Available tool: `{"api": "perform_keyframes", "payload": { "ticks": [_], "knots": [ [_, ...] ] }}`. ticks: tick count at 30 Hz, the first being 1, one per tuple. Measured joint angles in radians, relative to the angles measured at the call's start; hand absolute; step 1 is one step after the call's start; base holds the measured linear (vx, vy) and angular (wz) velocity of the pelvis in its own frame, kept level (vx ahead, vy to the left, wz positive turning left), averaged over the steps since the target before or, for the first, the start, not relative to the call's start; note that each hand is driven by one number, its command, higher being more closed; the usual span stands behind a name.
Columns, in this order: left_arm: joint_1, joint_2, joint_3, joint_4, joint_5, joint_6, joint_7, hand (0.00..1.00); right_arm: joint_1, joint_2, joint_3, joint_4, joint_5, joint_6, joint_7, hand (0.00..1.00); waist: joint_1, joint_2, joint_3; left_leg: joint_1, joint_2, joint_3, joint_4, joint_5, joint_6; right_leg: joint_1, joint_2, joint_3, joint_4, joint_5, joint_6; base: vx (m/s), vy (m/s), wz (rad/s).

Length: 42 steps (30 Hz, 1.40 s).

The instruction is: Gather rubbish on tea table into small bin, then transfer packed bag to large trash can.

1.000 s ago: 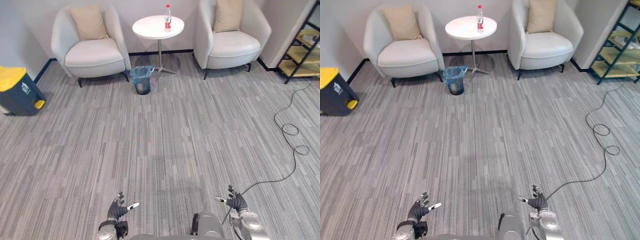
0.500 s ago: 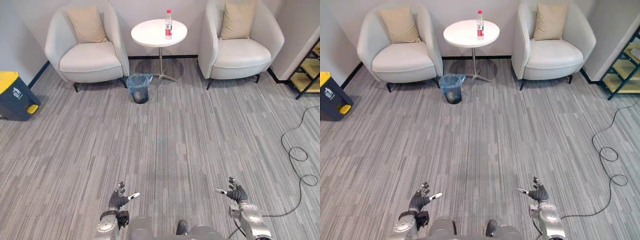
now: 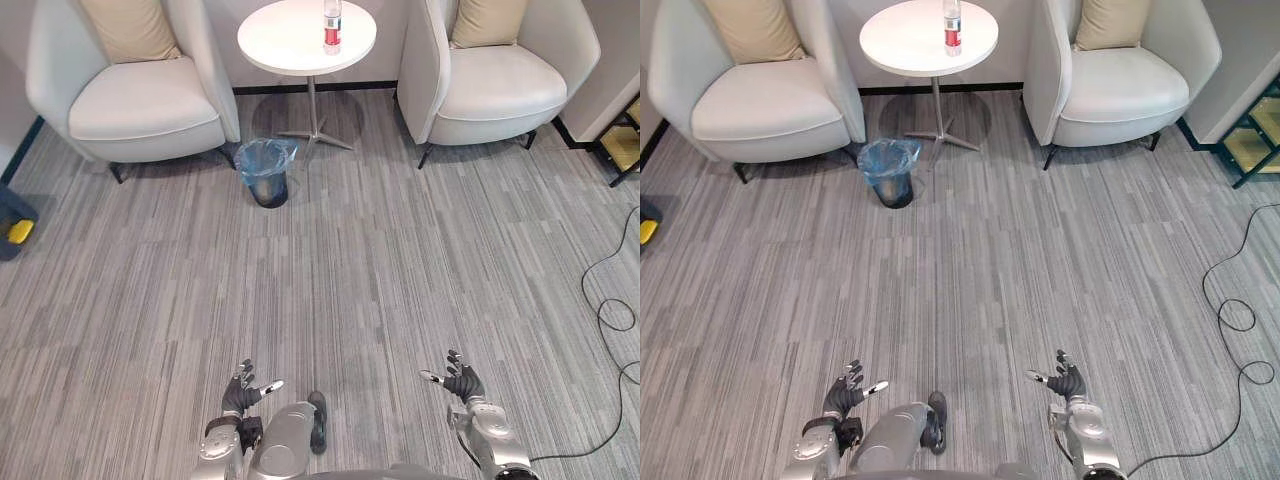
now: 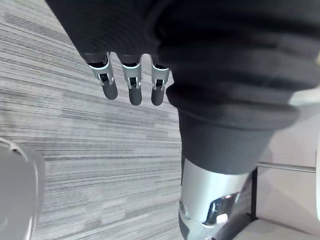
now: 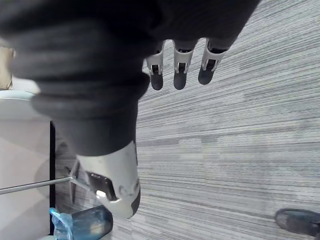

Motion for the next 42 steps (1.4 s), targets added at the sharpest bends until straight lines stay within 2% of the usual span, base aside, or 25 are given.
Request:
{"api": "perform_keyframes", "payload": {
  "ticks": [1,3,5,7,8,9,10,11,12,14,15,16,19,21,24,26,27,30,32,34,36,37,39,40,42],
  "knots": [
    [0.01,0.01,0.0,0.0,0.0,0.0,0.002,0.0,0.009,0.0,0.003,0.001,-0.003,0.0,0.0,0.0,-0.012,0.005,0.001,0.076,-0.003,0.0,-0.006,-0.029,0.01,-0.047,-0.019,-0.024,0.167,-0.008,-0.021,0.33,0.065,0.11],
    [0.013,0.026,0.0,0.0,-0.001,-0.001,0.003,0.0,0.015,-0.004,0.033,0.001,-0.012,-0.001,0.001,0.0,-0.032,0.007,0.001,0.174,-0.003,-0.006,-0.051,-0.053,0.012,-0.128,-0.037,-0.092,0.256,-0.037,-0.084,0.5,0.068,0.16],
    [0.004,0.041,0.001,0.003,-0.004,-0.001,0.004,0.0,0.007,-0.004,0.049,0.001,-0.017,-0.001,0.005,0.0,-0.045,0.013,0.006,0.244,0.012,-0.018,-0.1,-0.055,0.008,-0.22,-0.024,-0.152,0.188,-0.056,-0.119,0.52,0.012,0.19],
    [-0.015,0.04,0.001,0.019,-0.017,-0.002,0.005,0.0,0.011,-0.011,0.057,0.002,-0.017,-0.001,0.015,0.0,-0.053,0.028,0.014,0.324,0.04,-0.029,-0.154,-0.056,0.003,-0.303,0.021,-0.18,-0.044,-0.035,-0.139,0.54,-0.039,0.17],
    [-0.018,0.041,0.001,0.024,-0.02,-0.002,0.005,0.0,0.012,-0.011,0.057,0.003,-0.017,-0.001,0.016,0.0,-0.054,0.029,0.015,0.34,0.046,-0.037,-0.163,-0.057,-0.004,-0.316,0.035,-0.178,-0.12,-0.009,-0.145,0.51,-0.08,0.25],
    [-0.021,0.043,0.001,0.032,-0.02,-0.003,0.006,0.0,0.017,-0.011,0.057,0.005,-0.017,0.0,0.017,0.0,-0.059,0.021,0.011,0.37,0.047,-0.059,-0.184,-0.064,-0.031,-0.326,0.062,-0.157,-0.283,0.078,-0.153,0.53,-0.126,0.48],
    [-0.02,0.043,0.0,0.038,-0.02,-0.003,0.006,0.0,0.023,-0.013,0.056,0.007,-0.017,0.0,0.017,0.0,-0.071,0.011,0.008,0.399,0.048,-0.089,-0.19,-0.086,-0.074,-0.324,0.08,-0.125,-0.367,0.241,-0.191,0.54,-0.153,0.66],
    [-0.02,0.041,0.001,0.04,-0.02,-0.003,0.006,0.0,0.027,-0.015,0.055,0.009,-0.016,0.0,0.017,0.0,-0.08,0.008,0.005,0.412,0.05,-0.112,-0.187,-0.097,-0.091,-0.32,0.084,-0.112,-0.356,0.316,-0.22,0.55,-0.171,0.57],
    [-0.029,0.024,0.0,0.055,-0.02,-0.004,0.005,0.0,0.022,-0.024,0.053,0.015,-0.017,0.003,0.017,0.0,-0.08,0.039,-0.005,0.417,0.087,-0.136,-0.178,-0.093,-0.115,-0.32,0.096,-0.142,-0.315,0.28,-0.235,0.55,-0.197,0.41],
    [-0.046,0.018,0.001,0.056,-0.019,-0.004,0.005,0.0,0.003,-0.023,0.053,0.014,-0.016,0.002,0.018,0.0,-0.082,0.052,-0.007,0.335,0.126,-0.163,0.009,-0.046,-0.174,-0.259,0.123,-0.183,-0.373,0.241,-0.253,0.66,-0.274,0.34],
    [-0.051,0.014,0.003,0.057,-0.019,-0.003,0.005,0.0,0.005,-0.023,0.054,0.013,-0.016,0.002,0.018,0.0,-0.082,0.057,-0.004,0.299,0.14,-0.17,0.096,-0.023,-0.175,-0.219,0.133,-0.195,-0.412,0.24,-0.253,0.58,-0.238,0.49],
    [-0.054,0.009,0.002,0.055,-0.019,-0.003,0.004,0.0,0.013,-0.018,0.058,0.009,-0.015,0.002,0.017,0.0,-0.078,0.056,-0.002,0.223,0.177,-0.174,0.316,0.047,-0.163,-0.111,0.152,-0.209,-0.504,0.243,-0.258,0.29,-0.108,0.42],
    [-0.04,0.007,0.002,0.043,-0.019,-0.003,0.002,0.0,0.015,0.002,0.058,-0.009,0.004,-0.004,0.009,0.0,-0.055,0.053,0.003,0.091,0.242,-0.116,0.622,0.003,-0.109,0.063,0.184,-0.205,-0.615,0.235,-0.272,0.39,-0.12,0.08],
    [-0.043,0.008,0.004,0.022,-0.019,-0.002,0.002,0.0,-0.012,0.003,0.056,-0.01,0.025,-0.006,-0.004,0.0,-0.036,0.044,0.009,-0.042,0.222,-0.097,0.595,-0.027,-0.097,0.117,0.175,-0.178,-0.657,0.223,-0.269,0.34,-0.015,-0.35],
    [-0.047,-0.003,0.012,0.017,-0.02,-0.001,0.003,0.0,-0.037,0.006,0.02,-0.011,0.027,-0.006,-0.006,0.0,-0.012,0.038,0.032,-0.128,0.158,-0.085,0.242,-0.024,-0.113,0.158,0.135,-0.147,-0.662,0.188,-0.224,0.3,0.119,-0.25],
    [-0.045,-0.015,0.011,0.017,-0.02,-0.002,0.003,0.0,-0.014,-0.005,0.01,-0.01,0.027,-0.005,-0.009,0.0,-0.011,0.063,0.029,-0.105,0.133,-0.082,-0.044,0.064,-0.159,0.183,0.124,-0.143,-0.655,0.142,-0.191,0.36,0.241,-0.09],
    [-0.038,-0.017,0.016,0.018,-0.02,-0.003,0.005,0.0,-0.01,-0.01,0.014,-0.001,0.027,0.0,-0.009,0.0,-0.001,0.088,0.025,-0.083,0.133,-0.072,-0.082,0.194,-0.106,0.198,0.123,-0.12,-0.631,0.097,-0.177,0.44,0.295,-0.28],
    [-0.044,-0.007,0.039,0.017,-0.019,-0.003,0.006,0.0,-0.015,0.003,0.026,-0.005,0.025,0.0,-0.007,0.0,0.009,0.019,0.024,-0.094,0.057,-0.027,-0.037,0.128,-0.045,0.198,0.036,-0.085,-0.611,0.052,-0.123,0.36,0.171,-0.14],
    [-0.034,-0.01,0.039,0.019,-0.019,-0.003,0.005,0.0,-0.016,0.004,0.027,-0.005,0.022,0.001,-0.005,0.0,0.011,0.011,0.022,-0.084,0.037,-0.013,-0.008,0.083,-0.029,0.201,0.012,-0.062,-0.586,0.05,-0.117,0.37,0.163,-0.12],
    [-0.015,0.0,0.038,0.023,-0.019,-0.001,0.004,0.0,-0.02,0.015,0.027,-0.003,0.017,0.0,-0.003,0.0,0.006,0.011,0.022,-0.011,0.026,-0.003,-0.02,0.028,-0.024,0.125,-0.012,-0.019,-0.323,0.041,-0.069,0.4,0.172,-0.12],
    [-0.012,0.01,0.027,0.023,-0.019,-0.001,0.004,0.0,-0.01,0.017,0.034,-0.001,0.01,0.0,-0.002,0.0,0.005,0.008,0.022,0.066,0.012,-0.005,-0.057,0.0,-0.013,0.046,-0.034,-0.015,-0.08,0.067,0.031,0.37,0.088,0.0],
    [-0.01,0.023,0.016,0.026,-0.019,-0.001,0.004,0.0,-0.001,0.017,0.036,-0.001,0.001,0.0,-0.001,0.0,-0.002,0.008,0.022,0.126,0.005,-0.014,-0.086,-0.009,-0.007,-0.015,-0.048,-0.036,0.08,0.056,0.008,0.46,0.05,0.18],
    [-0.011,0.033,-0.001,0.028,-0.02,-0.001,0.004,0.0,0.025,0.017,0.038,0.001,-0.009,0.001,0.0,0.0,-0.021,0.007,0.02,0.199,0.005,-0.037,-0.121,-0.017,0.002,-0.091,-0.056,-0.112,0.175,0.019,-0.061,0.38,-0.001,0.41],
    [-0.01,0.038,0.0,0.031,-0.02,-0.001,0.005,0.0,0.029,0.017,0.039,0.002,-0.013,0.001,0.001,0.0,-0.033,0.008,0.02,0.233,0.01,-0.05,-0.138,-0.015,-0.004,-0.141,-0.051,-0.156,0.15,-0.004,-0.104,0.39,-0.059,0.42],
    [-0.017,0.035,0.001,0.037,-0.02,-0.001,0.006,0.0,0.019,0.012,0.038,0.009,-0.017,0.001,0.001,0.0,-0.053,0.01,0.021,0.278,0.028,-0.062,-0.163,-0.017,-0.01,-0.212,-0.026,-0.187,0.029,-0.016,-0.128,0.4,-0.102,0.3]
  ]
}}
